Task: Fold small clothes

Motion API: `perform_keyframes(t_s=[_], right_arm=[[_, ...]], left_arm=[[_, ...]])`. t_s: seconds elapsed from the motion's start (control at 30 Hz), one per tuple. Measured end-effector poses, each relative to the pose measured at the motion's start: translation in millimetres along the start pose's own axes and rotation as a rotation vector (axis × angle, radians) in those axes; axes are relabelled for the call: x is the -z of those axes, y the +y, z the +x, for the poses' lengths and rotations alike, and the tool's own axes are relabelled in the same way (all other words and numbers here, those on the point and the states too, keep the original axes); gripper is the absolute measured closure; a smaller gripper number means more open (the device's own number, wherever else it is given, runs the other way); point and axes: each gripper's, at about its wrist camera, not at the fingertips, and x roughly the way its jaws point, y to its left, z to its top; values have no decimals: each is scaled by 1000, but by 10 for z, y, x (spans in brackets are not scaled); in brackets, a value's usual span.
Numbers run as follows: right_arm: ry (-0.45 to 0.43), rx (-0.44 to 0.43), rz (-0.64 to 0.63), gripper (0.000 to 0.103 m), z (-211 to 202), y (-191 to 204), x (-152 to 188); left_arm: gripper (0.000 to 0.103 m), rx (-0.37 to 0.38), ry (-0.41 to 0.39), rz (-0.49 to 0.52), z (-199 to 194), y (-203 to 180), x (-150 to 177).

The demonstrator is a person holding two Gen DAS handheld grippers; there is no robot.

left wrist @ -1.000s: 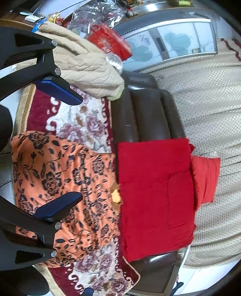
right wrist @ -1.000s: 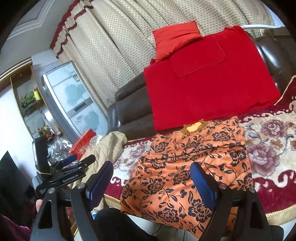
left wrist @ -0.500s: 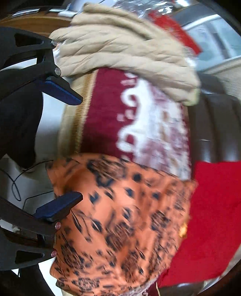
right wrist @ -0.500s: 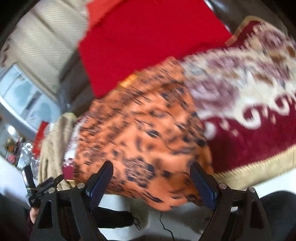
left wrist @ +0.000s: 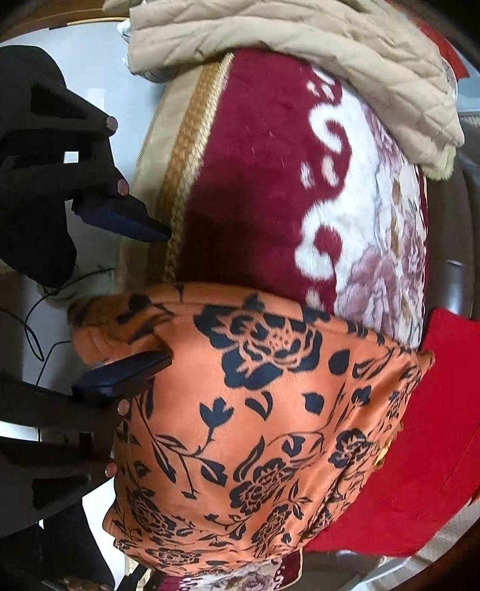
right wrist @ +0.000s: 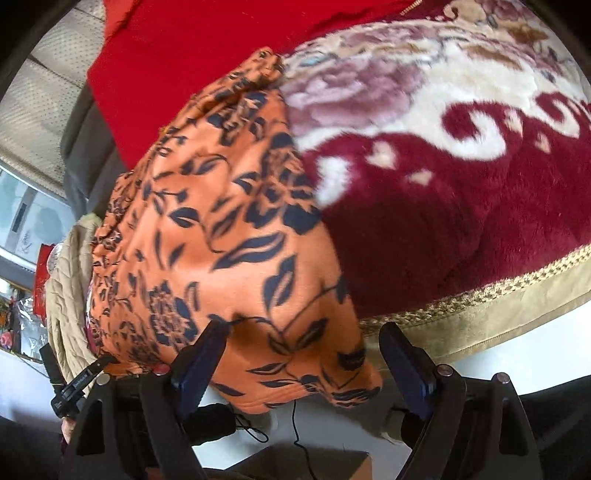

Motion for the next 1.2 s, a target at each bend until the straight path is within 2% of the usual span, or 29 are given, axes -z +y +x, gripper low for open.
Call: perform_keyframes(t_s=[0.1,0.13,0.17,0.2,0.23,0.33,0.37,0.4,0.5,0.53,0.6,0.63,0.7,0.83,1.1,1.17,1.2], right_arm=[[6,-8,15,15,48,-92,-17],[6,-18,22,15,51,-114,-19],[4,-27,27,15,51,-133,-21],[1,-33,28,15,52,-148,-20],[-1,-36,27,15,57,-172,-18],[17,-33,15,16,114,-193,8],[25,-32,1,19,140,-200,23],[34,-26,-24,23,166,-164,43],[49,30,-99,50,224,-17,97],[56,34,-117,68,231,28,115],[52,57,-154,76,199,120,142],[48,70,-173,78,170,166,152],[45,64,-178,79,127,219,167],[27,27,-196,85,40,311,194],[0,9,-328,88,-319,744,115],[-7,-13,-339,88,-399,825,110],[-7,-24,-336,88,-400,847,97]], left_arm=[[41,44,10,10,20,-39,-24],[44,56,13,17,31,-33,-28],[49,76,18,20,39,-37,-25],[64,100,28,19,53,-42,-26],[73,128,40,13,64,-51,-39],[78,152,38,-2,65,-59,-13],[78,152,38,1,64,-69,-6],[78,151,39,1,64,-73,1],[69,140,62,-5,84,-83,-6],[69,136,61,4,79,-88,-14],[72,132,47,19,67,-43,-71],[82,136,50,21,71,-30,-88],[92,148,58,7,61,14,-130],[96,192,42,-24,4,125,-155],[96,250,-22,10,-228,180,-127],[96,241,-9,15,-206,176,-134],[90,224,7,16,-175,141,-107]])
